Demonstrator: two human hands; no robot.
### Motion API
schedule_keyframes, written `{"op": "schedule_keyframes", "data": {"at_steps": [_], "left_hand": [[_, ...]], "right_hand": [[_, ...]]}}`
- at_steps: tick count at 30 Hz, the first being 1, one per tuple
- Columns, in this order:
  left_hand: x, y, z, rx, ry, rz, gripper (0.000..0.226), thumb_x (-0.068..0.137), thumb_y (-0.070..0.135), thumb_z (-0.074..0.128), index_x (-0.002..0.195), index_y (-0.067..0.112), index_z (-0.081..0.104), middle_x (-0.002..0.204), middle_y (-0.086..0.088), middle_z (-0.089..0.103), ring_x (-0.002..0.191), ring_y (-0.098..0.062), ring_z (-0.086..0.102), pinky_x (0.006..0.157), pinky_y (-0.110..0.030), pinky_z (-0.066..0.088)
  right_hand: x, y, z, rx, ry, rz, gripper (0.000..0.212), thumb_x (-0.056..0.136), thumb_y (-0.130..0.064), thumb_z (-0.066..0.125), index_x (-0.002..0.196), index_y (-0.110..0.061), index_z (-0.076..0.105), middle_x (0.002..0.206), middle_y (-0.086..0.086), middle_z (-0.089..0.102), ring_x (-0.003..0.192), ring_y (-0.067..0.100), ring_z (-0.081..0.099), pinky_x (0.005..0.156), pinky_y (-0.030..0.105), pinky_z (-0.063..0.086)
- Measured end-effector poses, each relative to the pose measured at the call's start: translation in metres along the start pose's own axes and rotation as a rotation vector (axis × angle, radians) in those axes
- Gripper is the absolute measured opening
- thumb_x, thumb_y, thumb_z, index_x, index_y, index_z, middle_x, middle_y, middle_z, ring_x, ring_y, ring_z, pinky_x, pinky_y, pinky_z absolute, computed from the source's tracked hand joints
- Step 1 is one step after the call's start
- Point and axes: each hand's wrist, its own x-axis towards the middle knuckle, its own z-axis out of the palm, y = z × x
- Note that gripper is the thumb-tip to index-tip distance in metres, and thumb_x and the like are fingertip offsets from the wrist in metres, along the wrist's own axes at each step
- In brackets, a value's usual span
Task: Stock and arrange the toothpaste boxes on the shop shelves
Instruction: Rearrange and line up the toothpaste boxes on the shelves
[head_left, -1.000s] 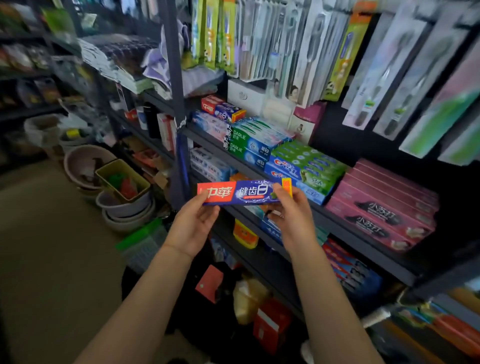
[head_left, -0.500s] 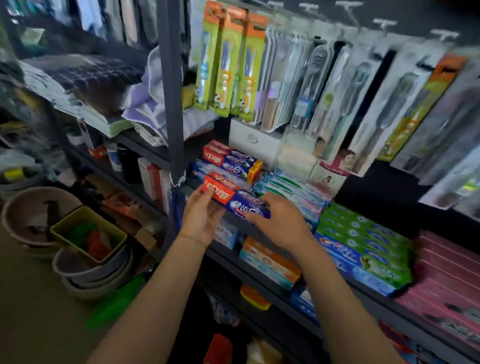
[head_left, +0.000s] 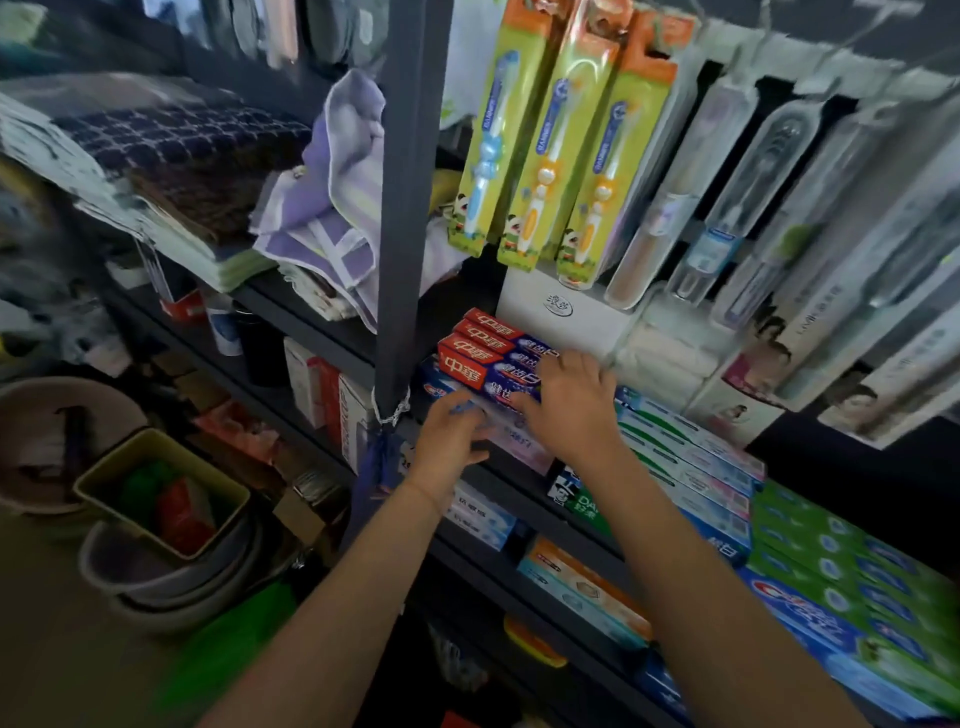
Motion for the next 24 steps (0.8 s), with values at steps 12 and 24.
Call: {"op": "schedule_keyframes", "data": {"at_steps": [12, 24], "left_hand": [[0.024, -0.028, 0.001, 0.273, 0.021, 0.107, 0.024, 0.093, 0.008, 0.058, 0.092, 0.028, 0.044, 0.1, -0.007, 0.05, 0.091, -0.02, 0.052, 0.09, -0.031, 0.048], [0.022, -0.029, 0.0, 0.43, -0.044, 0.201, 0.072, 0.082, 0.032, 0.068, 0.145, 0.02, 0.035, 0.135, -0.006, 0.048, 0.116, -0.019, 0.057, 0.101, -0.037, 0.049]], "right_hand": [[0.019, 0.006, 0.017, -0.004, 0.022, -0.072, 0.082, 0.082, -0.064, 0.062, 0.144, -0.018, 0.035, 0.138, 0.012, 0.041, 0.129, 0.03, 0.036, 0.105, 0.046, 0.03], [0.053, 0.003, 0.024, 0.065, -0.298, -0.001, 0.105, 0.075, -0.088, 0.042, 0.155, -0.03, 0.008, 0.156, 0.013, 0.021, 0.143, 0.035, 0.023, 0.116, 0.057, 0.019]]}}
